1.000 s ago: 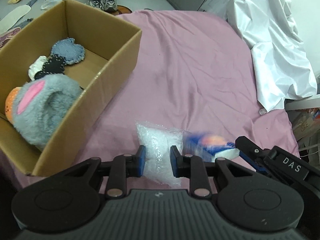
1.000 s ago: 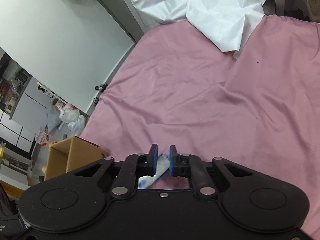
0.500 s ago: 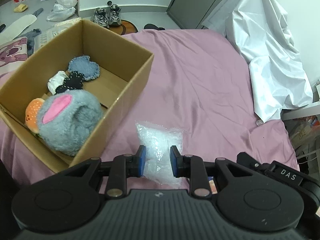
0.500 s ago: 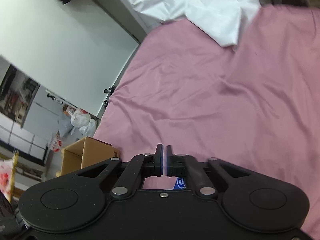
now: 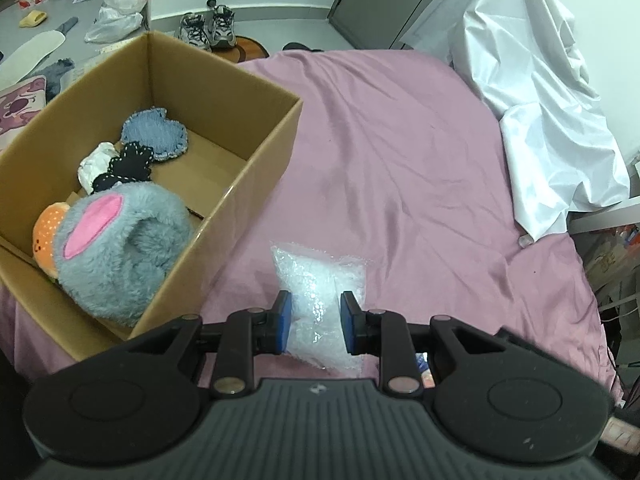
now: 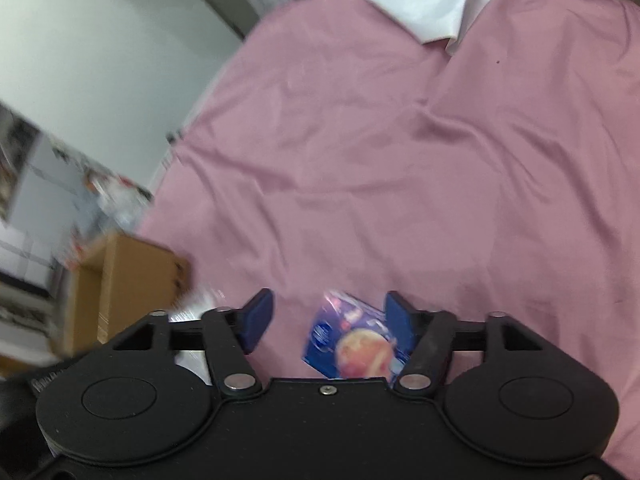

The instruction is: Organize soft objects

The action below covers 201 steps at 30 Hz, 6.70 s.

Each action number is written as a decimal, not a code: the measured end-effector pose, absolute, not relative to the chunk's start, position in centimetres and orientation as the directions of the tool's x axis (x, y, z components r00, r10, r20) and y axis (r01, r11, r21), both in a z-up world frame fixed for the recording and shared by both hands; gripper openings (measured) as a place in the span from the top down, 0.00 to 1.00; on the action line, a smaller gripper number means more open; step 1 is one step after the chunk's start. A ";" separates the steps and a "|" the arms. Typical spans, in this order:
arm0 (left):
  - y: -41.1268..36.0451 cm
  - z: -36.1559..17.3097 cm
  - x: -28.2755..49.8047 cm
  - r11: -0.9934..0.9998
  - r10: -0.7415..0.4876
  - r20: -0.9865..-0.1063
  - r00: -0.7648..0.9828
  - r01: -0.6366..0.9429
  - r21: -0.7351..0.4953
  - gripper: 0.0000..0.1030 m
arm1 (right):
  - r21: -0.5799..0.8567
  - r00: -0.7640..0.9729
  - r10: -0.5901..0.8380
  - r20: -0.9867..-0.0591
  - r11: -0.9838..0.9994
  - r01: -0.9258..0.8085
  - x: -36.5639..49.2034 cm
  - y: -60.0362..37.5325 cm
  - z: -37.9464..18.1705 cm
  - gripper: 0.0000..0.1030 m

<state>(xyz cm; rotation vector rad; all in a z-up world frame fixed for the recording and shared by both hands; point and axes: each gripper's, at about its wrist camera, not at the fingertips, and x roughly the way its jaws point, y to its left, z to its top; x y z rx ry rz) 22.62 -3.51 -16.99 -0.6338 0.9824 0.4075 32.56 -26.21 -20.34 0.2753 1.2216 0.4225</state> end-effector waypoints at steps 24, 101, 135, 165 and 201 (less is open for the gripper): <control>-2.5 -16.4 21.4 0.750 0.031 -0.860 0.509 -0.580 -0.317 0.76 | 0.204 0.305 0.325 -0.895 0.907 -0.368 29.9 -24.5 -19.6 0.45; 13.4 -12.4 19.2 0.699 0.014 -0.771 0.637 -0.557 -0.447 0.73 | 0.331 0.507 0.608 -0.611 0.778 -0.534 24.3 -13.9 -11.1 0.45; 15.5 -8.2 14.2 0.818 0.041 -0.805 0.592 -0.483 -0.313 0.19 | 0.357 0.522 0.540 -0.660 0.837 -0.414 22.5 -13.1 -7.6 0.24; 9.6 0.0 6.7 0.934 0.093 -0.782 0.616 -0.325 -0.146 0.07 | 0.420 0.559 0.524 -0.643 0.851 -0.314 14.4 -20.5 -0.4 0.00; 4.5 2.6 0.8 0.982 0.060 -0.751 0.657 -0.173 -0.072 0.06 | 0.396 0.569 0.506 -0.648 0.862 -0.316 7.2 -26.3 -0.3 0.00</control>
